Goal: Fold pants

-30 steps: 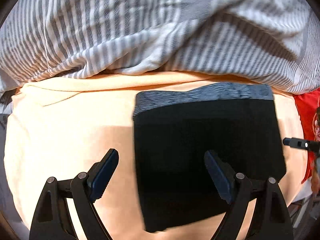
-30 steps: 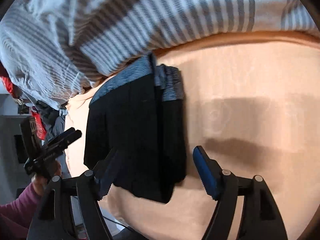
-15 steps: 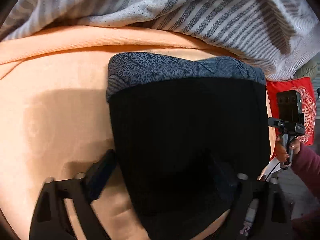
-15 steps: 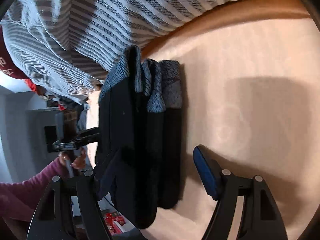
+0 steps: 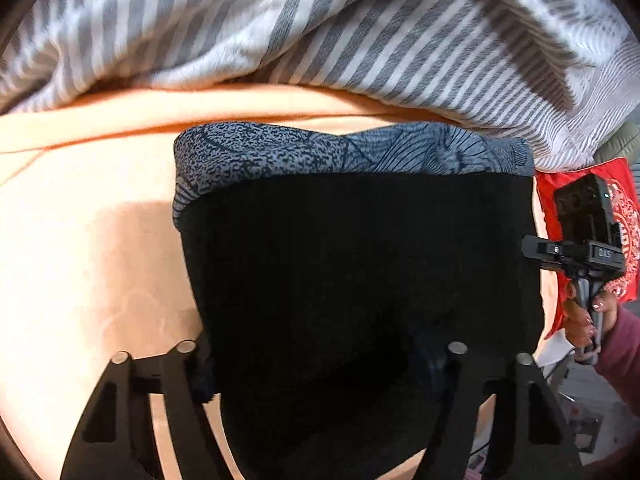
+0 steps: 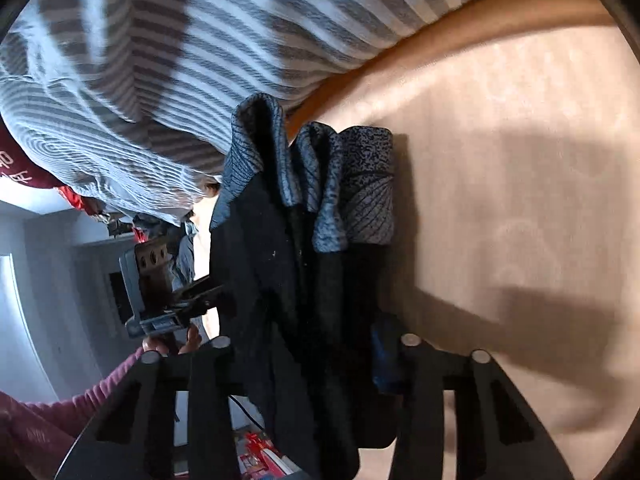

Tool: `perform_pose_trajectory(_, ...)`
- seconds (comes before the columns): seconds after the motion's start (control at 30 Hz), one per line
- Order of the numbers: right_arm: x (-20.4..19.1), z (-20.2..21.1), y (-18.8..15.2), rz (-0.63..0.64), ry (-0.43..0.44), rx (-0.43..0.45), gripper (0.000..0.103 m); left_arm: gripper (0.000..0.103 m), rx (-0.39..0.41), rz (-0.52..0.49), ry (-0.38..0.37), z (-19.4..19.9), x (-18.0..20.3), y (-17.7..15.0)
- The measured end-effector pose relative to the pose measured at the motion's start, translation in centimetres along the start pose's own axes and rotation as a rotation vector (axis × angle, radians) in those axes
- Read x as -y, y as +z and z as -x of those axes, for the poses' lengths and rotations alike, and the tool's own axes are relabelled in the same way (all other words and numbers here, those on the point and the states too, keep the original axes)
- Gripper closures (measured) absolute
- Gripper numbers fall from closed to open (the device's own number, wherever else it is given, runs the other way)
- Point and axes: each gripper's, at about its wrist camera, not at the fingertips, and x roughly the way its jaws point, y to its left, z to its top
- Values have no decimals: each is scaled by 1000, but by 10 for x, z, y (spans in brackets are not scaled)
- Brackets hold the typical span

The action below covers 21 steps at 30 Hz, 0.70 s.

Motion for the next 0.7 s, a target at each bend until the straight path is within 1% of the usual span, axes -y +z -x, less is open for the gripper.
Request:
perform_pose_trajectory(0.07,-6,4,-6,-6,22,9,63,41,18,14,9,11,6,-3)
perform_pose_trajectory(0.13,-11,13,-13,-7,49,10,63,41,32,33,-3,23,13,-7)
perform_pose_trajectory(0.2,-17,20,-23,3,61,3,63,41,37,27,7,33,21,-13)
perform_pose_trajectory(0.27,-20,28,-35,-3,79,-4,63,41,43,8,24,42,35,-25)
perform_pose_trajectory(0.37,-19,39,-58,-19,96,-16,63,41,38,8,32,50,53,-46)
perform_pose_trajectory(0.43,-17,45,-77,-30,103,-26,63,41,30,20,34,44,67,-60)
perform_pose_trajectory(0.53,-10,49,-97,-36,99,-38,63,41,12,33,41,35,78,-79)
perform_pose_trajectory(0.6,-1,49,-107,-40,78,-42,63,41,-10,50,47,20,83,-90)
perform_pose_trajectory(0.7,11,46,-116,-30,12,-46,63,41,-42,53,87,-5,89,-109)
